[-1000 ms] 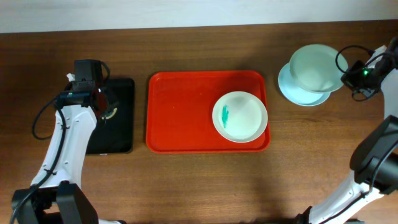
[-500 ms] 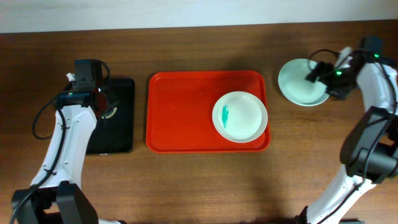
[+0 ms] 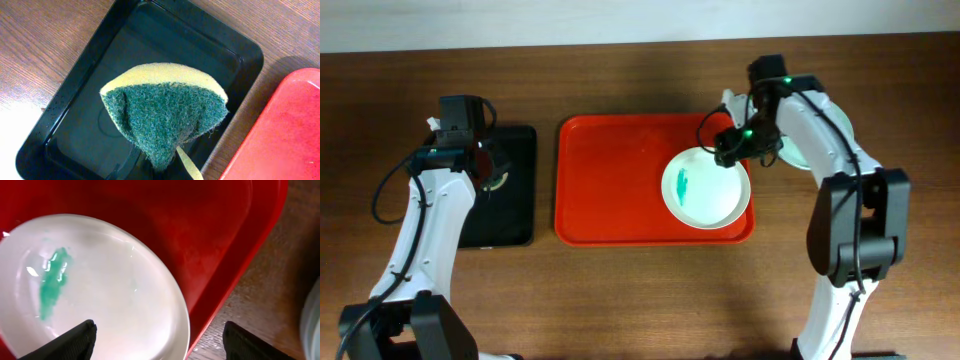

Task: Clean dirty plates on tray and stack at the side
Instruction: 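Move the right gripper to the remaining white plate and grasp its rim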

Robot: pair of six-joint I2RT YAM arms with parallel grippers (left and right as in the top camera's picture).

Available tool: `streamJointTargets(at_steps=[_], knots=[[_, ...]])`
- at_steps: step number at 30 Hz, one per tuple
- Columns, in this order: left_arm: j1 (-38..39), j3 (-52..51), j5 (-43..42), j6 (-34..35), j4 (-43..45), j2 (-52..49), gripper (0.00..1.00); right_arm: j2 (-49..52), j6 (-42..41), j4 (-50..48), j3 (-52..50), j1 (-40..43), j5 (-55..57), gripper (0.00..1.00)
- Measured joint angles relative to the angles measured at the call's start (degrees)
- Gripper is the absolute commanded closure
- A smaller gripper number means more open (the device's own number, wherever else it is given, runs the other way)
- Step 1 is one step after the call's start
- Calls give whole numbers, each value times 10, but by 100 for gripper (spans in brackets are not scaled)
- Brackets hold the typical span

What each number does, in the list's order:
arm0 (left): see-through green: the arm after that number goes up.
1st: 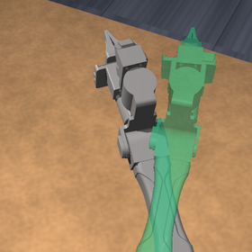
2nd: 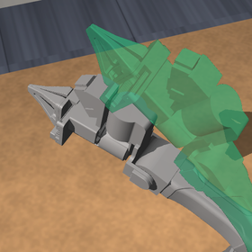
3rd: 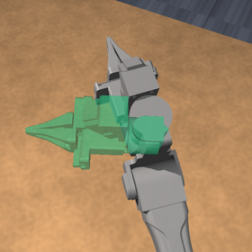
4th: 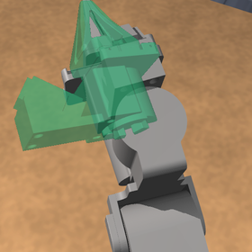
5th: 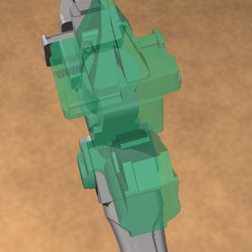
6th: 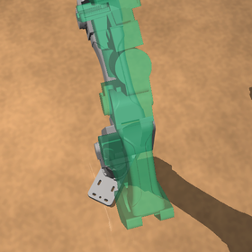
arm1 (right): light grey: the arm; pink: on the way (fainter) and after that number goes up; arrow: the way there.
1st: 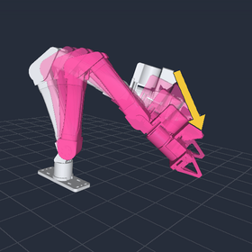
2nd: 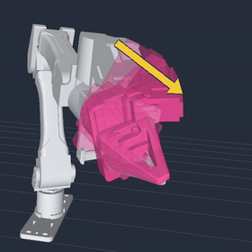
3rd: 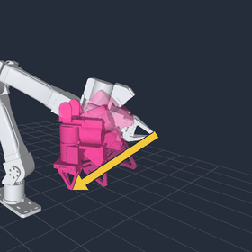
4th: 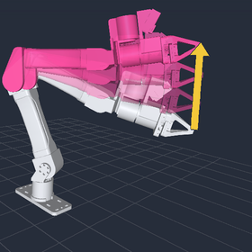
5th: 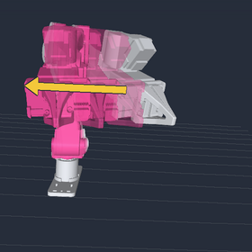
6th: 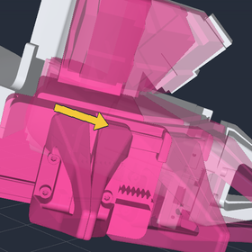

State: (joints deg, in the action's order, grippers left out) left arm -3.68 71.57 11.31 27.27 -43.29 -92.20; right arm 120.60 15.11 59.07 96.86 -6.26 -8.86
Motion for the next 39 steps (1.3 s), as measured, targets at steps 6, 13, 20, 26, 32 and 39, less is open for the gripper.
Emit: streamJointTargets(at_steps=[6, 13, 20, 26, 32, 39], knots=[[0, 0, 0, 0, 1, 0, 100, 2, 16, 6, 0, -7, 21, 29], [0, 0, 0, 0, 4, 0, 100, 29, 16, 23, 0, -7, -6, 29], [0, 0, 0, 0, 5, 0, 100, 30, 14, 50, -3, -7, -11, 28], [0, 0, -7, 0, 5, 0, 100, 30, 5, 41, -27, -7, -11, 25], [0, 0, -9, 0, 6, 0, 100, 30, -3, 33, -32, -7, -16, 26], [0, 0, -9, 0, 6, 0, 100, 30, -20, 125, -33, -7, -50, 28]])
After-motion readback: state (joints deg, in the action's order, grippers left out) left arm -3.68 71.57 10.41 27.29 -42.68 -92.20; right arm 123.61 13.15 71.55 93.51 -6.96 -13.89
